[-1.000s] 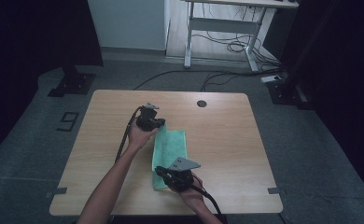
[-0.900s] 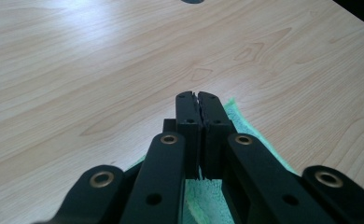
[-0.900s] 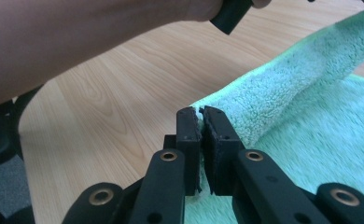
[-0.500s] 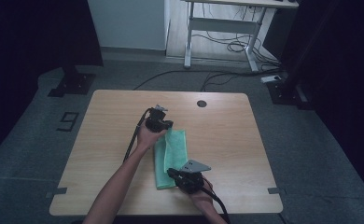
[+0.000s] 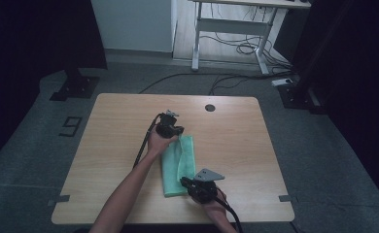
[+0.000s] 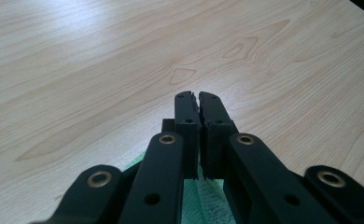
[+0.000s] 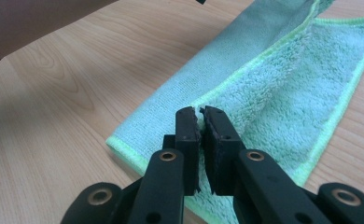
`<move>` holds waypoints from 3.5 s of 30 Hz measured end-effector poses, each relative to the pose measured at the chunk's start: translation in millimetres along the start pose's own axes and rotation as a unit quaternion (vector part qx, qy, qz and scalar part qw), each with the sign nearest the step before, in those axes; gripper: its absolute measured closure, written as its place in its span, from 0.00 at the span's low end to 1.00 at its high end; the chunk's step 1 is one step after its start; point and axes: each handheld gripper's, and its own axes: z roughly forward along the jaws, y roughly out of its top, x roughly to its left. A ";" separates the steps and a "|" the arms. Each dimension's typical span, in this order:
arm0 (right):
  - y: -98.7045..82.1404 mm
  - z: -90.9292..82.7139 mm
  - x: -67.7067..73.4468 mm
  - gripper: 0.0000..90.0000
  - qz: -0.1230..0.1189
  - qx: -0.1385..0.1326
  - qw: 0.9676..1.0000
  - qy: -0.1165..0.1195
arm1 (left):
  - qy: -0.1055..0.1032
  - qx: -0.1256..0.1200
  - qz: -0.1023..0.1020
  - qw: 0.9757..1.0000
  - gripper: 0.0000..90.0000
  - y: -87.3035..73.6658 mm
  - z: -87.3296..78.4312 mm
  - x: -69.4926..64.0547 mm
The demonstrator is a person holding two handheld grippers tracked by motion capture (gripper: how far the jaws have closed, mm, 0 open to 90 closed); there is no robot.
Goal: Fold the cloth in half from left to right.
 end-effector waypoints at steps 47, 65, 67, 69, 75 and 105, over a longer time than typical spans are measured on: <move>-12.9 -8.9 -15.5 0.95 0.021 0.020 0.999 -0.020 | 0.005 0.038 0.015 0.999 0.64 -11.3 28.0 -2.5; -13.2 -9.1 -16.6 0.95 0.020 0.022 0.999 -0.022 | 0.001 0.040 0.023 0.999 1.00 -15.7 32.5 -8.9; -13.4 -9.4 -17.2 0.95 0.021 0.022 0.999 -0.022 | 0.008 0.027 0.021 0.999 0.96 -14.4 29.9 -9.0; -13.5 -9.4 -17.2 0.95 0.022 0.022 0.999 -0.022 | 0.010 0.025 0.017 0.999 0.78 -12.6 30.3 -9.7; -13.3 -9.5 -16.6 0.95 0.020 0.022 0.999 -0.021 | 0.027 0.045 0.025 0.998 0.63 -15.1 38.8 -12.7; -16.1 -19.0 -17.6 0.94 0.022 0.020 0.999 -0.026 | 0.007 0.017 0.041 0.999 0.94 -1.7 41.9 -34.9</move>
